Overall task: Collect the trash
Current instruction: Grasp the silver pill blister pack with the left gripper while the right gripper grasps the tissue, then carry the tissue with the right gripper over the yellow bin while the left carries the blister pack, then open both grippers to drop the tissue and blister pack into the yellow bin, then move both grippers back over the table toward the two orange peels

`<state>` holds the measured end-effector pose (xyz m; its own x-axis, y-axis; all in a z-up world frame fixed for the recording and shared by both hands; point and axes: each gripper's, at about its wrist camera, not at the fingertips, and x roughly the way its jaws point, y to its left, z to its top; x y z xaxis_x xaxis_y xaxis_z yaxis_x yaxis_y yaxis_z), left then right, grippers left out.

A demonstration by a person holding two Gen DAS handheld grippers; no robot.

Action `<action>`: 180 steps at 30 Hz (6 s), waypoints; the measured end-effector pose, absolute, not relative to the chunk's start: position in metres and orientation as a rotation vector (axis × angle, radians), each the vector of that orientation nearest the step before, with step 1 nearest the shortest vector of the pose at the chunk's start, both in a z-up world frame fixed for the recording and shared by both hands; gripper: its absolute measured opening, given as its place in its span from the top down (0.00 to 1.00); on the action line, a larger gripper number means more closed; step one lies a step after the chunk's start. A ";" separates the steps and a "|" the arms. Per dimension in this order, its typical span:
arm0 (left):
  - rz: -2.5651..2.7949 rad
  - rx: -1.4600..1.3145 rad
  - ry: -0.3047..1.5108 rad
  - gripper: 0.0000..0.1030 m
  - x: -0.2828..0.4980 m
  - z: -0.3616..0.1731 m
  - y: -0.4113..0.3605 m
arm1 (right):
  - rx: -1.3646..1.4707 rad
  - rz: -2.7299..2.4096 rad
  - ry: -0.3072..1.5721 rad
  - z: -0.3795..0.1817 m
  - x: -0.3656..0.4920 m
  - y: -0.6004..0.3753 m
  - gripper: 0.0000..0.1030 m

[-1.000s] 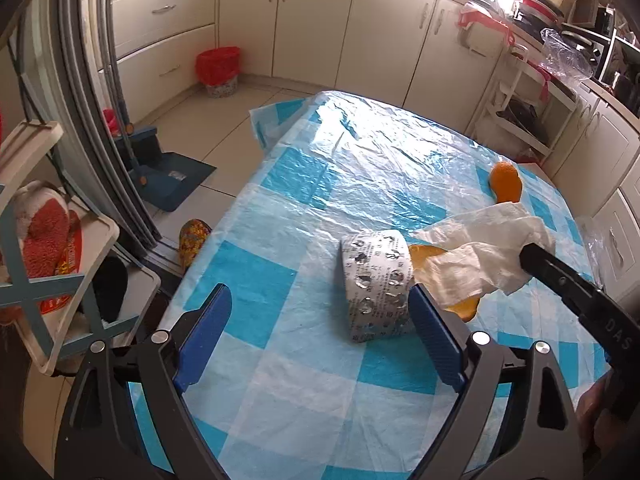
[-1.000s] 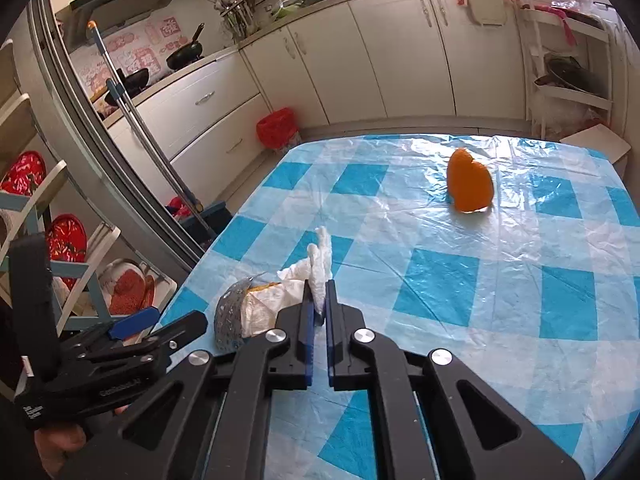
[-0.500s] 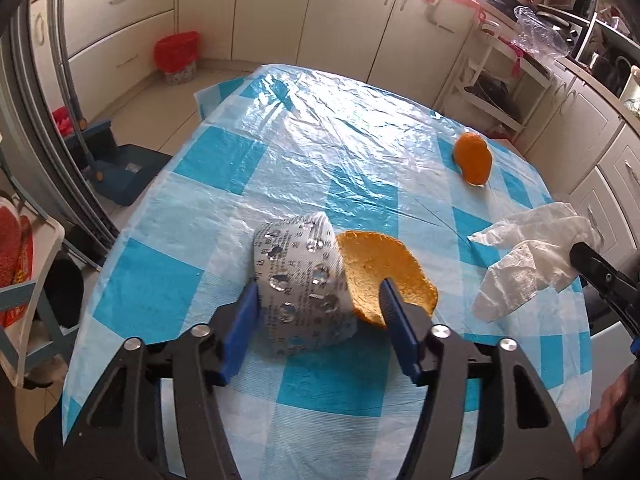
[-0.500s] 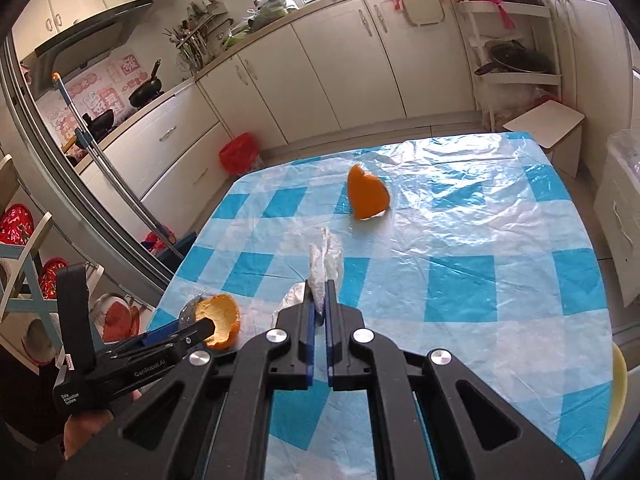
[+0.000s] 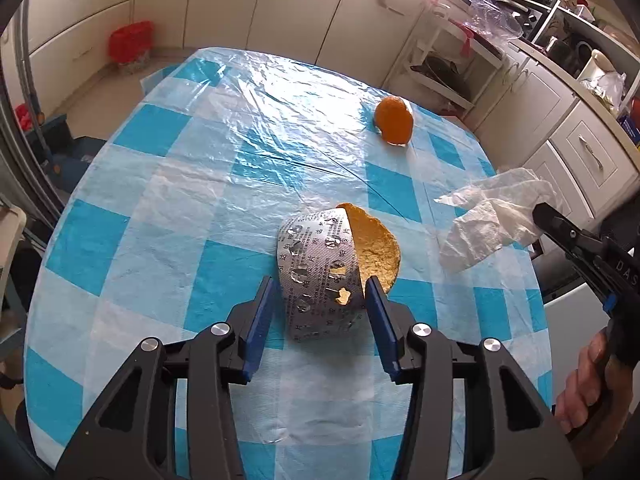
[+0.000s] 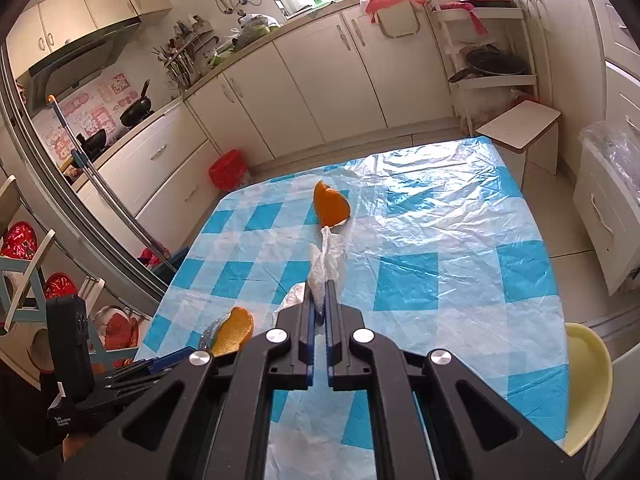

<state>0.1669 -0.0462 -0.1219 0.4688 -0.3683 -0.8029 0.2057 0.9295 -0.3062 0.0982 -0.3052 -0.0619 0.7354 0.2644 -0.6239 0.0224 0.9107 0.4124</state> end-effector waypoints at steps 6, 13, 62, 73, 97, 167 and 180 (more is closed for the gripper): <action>-0.333 -0.179 1.023 0.58 0.167 -0.117 -0.040 | 0.410 0.135 0.745 -0.063 0.091 -0.308 0.95; -0.310 -0.171 1.047 0.45 0.172 -0.123 -0.049 | 0.408 0.134 0.767 -0.069 0.088 -0.309 0.95; -0.587 0.002 0.811 0.62 0.051 -0.036 -0.196 | 0.512 -0.143 0.608 -0.049 -0.021 -0.413 0.95; -0.640 0.013 0.816 0.62 0.044 -0.038 -0.225 | 0.533 -0.341 0.633 -0.070 -0.041 -0.453 0.95; -0.714 0.048 0.842 0.62 0.041 -0.052 -0.274 | 0.597 -0.453 0.794 -0.113 -0.030 -0.487 0.90; -0.517 0.128 0.830 0.19 0.074 -0.079 -0.233 | 0.516 -0.414 0.477 -0.045 -0.020 -0.442 0.32; -0.380 0.055 0.843 0.18 0.102 -0.091 -0.155 | 0.444 -0.342 0.540 -0.050 0.010 -0.411 0.31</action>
